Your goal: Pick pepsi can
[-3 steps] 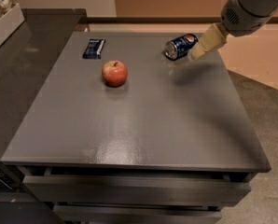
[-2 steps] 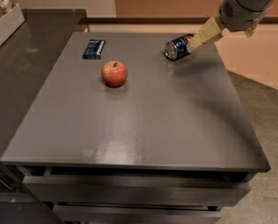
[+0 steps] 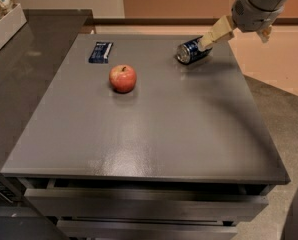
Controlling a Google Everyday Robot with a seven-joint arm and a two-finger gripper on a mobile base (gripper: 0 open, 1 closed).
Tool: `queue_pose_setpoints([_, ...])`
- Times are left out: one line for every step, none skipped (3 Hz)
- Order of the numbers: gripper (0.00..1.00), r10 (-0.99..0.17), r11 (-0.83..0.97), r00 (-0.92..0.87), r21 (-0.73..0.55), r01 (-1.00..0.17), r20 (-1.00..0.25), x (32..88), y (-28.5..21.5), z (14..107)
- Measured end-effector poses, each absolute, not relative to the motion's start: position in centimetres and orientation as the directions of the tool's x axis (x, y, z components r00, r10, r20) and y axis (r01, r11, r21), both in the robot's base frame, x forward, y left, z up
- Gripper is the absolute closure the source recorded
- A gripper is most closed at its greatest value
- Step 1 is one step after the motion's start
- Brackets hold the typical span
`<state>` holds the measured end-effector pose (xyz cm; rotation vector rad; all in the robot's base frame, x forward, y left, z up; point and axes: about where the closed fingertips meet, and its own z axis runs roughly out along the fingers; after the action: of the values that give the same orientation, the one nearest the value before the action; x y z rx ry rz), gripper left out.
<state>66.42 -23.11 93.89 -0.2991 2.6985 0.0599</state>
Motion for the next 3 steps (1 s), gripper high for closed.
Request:
queue_pose_setpoints([0.0, -0.148, 0.986, -0.886, 0.002, -0.165, -0.44, 67.0, -22.8, 93.9])
queue_pose_setpoints([0.0, -0.055, 0.998, -0.876, 0.001, -0.063, -0.479, 67.9, -21.4, 93.7])
queue_pose_setpoints([0.0, 0.055, 0.998, -0.863, -0.002, 0.066, -0.503, 68.9, -20.5, 92.7])
